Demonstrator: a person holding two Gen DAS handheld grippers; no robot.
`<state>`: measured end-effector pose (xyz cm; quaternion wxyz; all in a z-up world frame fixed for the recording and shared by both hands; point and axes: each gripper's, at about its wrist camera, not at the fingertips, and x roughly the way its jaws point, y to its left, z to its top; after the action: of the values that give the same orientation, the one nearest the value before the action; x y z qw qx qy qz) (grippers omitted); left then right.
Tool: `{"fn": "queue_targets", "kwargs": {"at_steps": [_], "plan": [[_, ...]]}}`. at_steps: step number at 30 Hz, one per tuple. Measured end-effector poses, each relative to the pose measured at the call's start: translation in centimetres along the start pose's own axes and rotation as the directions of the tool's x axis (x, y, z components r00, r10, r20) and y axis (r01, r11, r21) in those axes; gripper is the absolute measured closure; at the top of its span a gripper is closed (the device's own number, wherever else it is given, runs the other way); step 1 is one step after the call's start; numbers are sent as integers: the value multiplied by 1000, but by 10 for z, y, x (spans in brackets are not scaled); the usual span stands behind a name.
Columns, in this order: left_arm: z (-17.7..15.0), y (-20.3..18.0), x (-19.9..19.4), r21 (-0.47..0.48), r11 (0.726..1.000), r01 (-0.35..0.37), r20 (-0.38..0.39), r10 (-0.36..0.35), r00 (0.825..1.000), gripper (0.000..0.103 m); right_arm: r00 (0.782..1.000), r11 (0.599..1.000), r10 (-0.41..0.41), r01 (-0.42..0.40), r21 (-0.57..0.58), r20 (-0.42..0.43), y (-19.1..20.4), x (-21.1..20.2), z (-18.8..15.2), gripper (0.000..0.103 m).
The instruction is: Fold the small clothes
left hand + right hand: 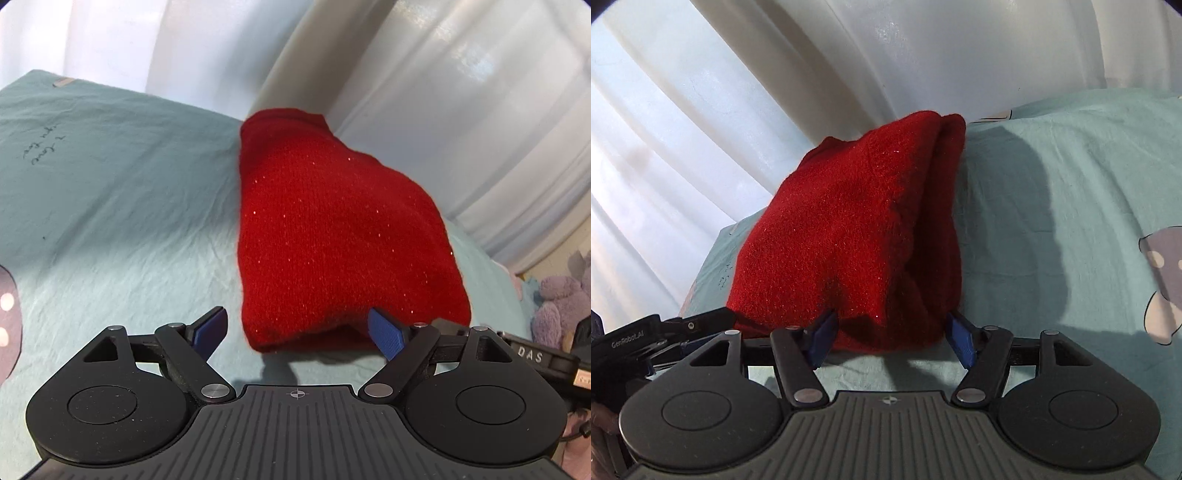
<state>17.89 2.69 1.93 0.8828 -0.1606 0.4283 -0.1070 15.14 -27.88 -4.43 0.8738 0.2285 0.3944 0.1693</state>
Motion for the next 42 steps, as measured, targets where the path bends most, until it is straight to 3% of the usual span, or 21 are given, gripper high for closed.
{"fn": "queue_targets", "kwargs": {"at_steps": [2, 4, 6, 10, 12, 13, 15, 18, 22, 26, 31, 34, 42], "plan": [[-2, -3, 5, 32, 998, -46, -6, 46, 999, 15, 999, 999, -30, 32, -42, 41, 8, 1, 2, 82], [-3, -5, 10, 52, 993, -108, 4, 108, 994, 15, 994, 993, -30, 42, -110, 110, 19, -6, 2, 86], [-2, -3, 15, 57, 987, -153, 0, 153, 988, 15, 982, 979, -56, 90, -183, 181, 27, -15, 0, 86], [-5, 0, 19, 55, 978, -202, -28, 204, 979, 13, 937, 877, -301, 344, -336, 174, 31, 3, -11, 85], [-5, 3, 14, 56, 975, -213, -26, 215, 976, 13, 943, 887, -291, 330, -324, 163, 30, -1, -10, 75], [-5, 3, 11, 65, 974, -219, -24, 221, 975, 13, 945, 897, -280, 320, -304, 168, 30, -7, -7, 62], [-3, 3, 5, 82, 965, -250, -17, 252, 967, 12, 942, 908, -266, 315, -275, 202, 34, -22, 2, 56], [-1, 0, -7, 101, 947, -304, 21, 303, 953, 12, 932, 909, -228, 307, -282, 281, 45, -37, 12, 55], [9, -4, -18, 89, 949, -303, 76, 297, 952, 10, 921, 883, -184, 308, -354, 342, 66, -30, 16, 55], [25, -15, -7, 106, 951, -289, 116, 277, 954, 9, 951, 884, -118, 232, -406, 285, 83, -3, 13, 56], [42, -26, 22, 145, 927, -345, 139, 326, 935, 6, 954, 838, -141, 257, -482, 264, 100, 28, 11, 58], [40, -25, 28, 158, 930, -332, 133, 313, 940, 6, 946, 802, -207, 309, -511, 248, 95, 41, 11, 58], [35, -23, 39, 197, 922, -334, 137, 311, 940, 5, 945, 772, -202, 316, -552, 258, 83, 52, 2, 57]]}}
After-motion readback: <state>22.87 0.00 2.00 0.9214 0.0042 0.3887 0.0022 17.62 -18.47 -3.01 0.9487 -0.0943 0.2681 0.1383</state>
